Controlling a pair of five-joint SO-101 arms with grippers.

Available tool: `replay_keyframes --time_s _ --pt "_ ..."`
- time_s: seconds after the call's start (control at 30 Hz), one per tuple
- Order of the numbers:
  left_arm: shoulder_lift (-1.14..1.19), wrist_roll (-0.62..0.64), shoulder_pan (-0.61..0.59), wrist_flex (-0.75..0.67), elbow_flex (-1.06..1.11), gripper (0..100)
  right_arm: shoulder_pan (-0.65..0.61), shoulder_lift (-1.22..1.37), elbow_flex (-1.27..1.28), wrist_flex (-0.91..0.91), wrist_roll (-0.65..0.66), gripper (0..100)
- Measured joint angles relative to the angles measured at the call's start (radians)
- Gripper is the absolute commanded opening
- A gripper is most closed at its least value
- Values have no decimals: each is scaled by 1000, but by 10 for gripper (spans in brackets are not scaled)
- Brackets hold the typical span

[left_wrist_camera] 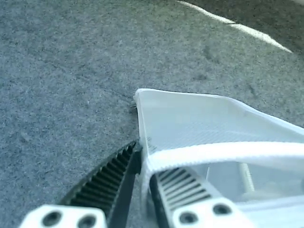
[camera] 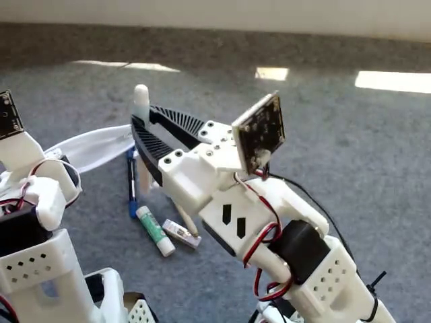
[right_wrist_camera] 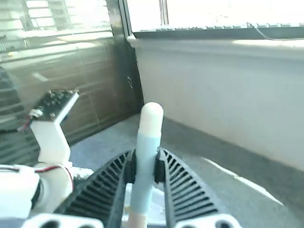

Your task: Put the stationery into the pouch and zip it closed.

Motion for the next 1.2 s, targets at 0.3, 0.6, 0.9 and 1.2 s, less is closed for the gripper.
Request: replay_keyframes --time_s 0.3,0.6,0.9,1.2 --pt "0 0 5 -8 0 7 -46 -5 54 -347 0 5" --pt "0 0 5 -18 0 7 -71 -3 365 -724 140 5" --pt "0 0 5 -18 0 7 -71 83 466 -941 158 5" --pt "0 0 5 -18 0 7 -71 374 471 -1146 167 5"
